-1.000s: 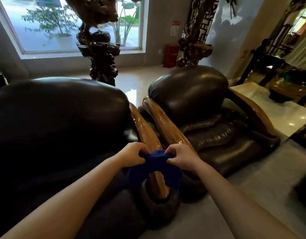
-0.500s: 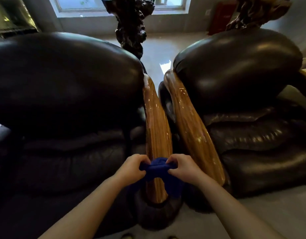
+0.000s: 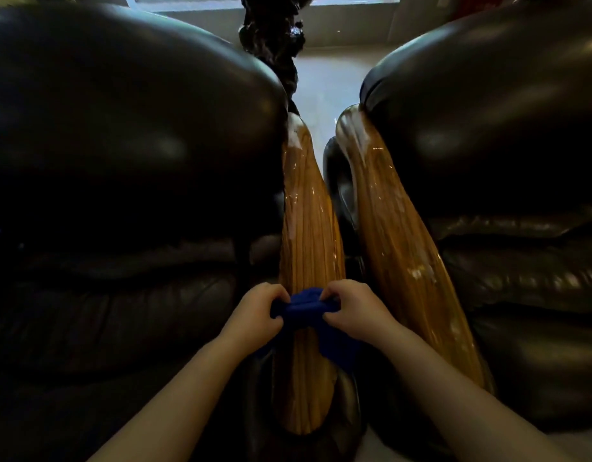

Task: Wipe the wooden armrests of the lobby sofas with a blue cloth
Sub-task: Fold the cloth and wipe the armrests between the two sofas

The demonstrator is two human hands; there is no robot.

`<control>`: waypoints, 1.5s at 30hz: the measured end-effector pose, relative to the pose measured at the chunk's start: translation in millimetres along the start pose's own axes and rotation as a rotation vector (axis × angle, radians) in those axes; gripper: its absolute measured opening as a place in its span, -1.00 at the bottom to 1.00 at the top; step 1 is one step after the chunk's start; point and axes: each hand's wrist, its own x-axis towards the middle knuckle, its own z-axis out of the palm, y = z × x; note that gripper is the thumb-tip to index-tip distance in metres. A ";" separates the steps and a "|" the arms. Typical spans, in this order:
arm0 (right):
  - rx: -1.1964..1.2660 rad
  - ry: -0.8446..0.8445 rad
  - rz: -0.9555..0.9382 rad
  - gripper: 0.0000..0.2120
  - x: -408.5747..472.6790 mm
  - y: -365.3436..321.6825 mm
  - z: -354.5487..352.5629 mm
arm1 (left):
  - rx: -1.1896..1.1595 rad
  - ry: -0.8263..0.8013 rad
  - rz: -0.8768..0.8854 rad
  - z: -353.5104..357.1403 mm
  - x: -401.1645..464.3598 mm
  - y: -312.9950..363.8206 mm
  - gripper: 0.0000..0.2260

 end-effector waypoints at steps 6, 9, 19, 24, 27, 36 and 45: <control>0.094 0.340 0.042 -0.86 10.5 24.4 47.6 | -0.012 0.127 -0.105 42.3 27.0 -30.1 -0.53; 0.009 0.498 0.097 -0.80 3.0 30.2 75.2 | 0.058 0.192 -0.090 64.2 25.9 -42.5 -0.51; -0.184 0.666 0.153 -0.36 33.5 38.8 112.3 | 0.259 0.411 -0.013 97.9 53.4 -37.8 -0.47; -0.219 0.676 0.197 -0.36 72.6 40.7 100.0 | 0.225 0.522 -0.124 96.9 83.2 -41.1 -0.45; -0.256 0.677 0.153 -0.37 95.8 38.8 83.9 | 0.156 0.560 -0.150 85.9 106.4 -37.0 -0.45; -0.277 0.707 0.113 -0.34 183.5 27.5 25.0 | -0.038 0.672 -0.148 44.0 191.2 -26.2 -0.47; -0.251 0.749 0.113 -0.42 233.1 7.2 -20.0 | 0.009 0.631 -0.113 4.3 241.3 -9.7 -0.46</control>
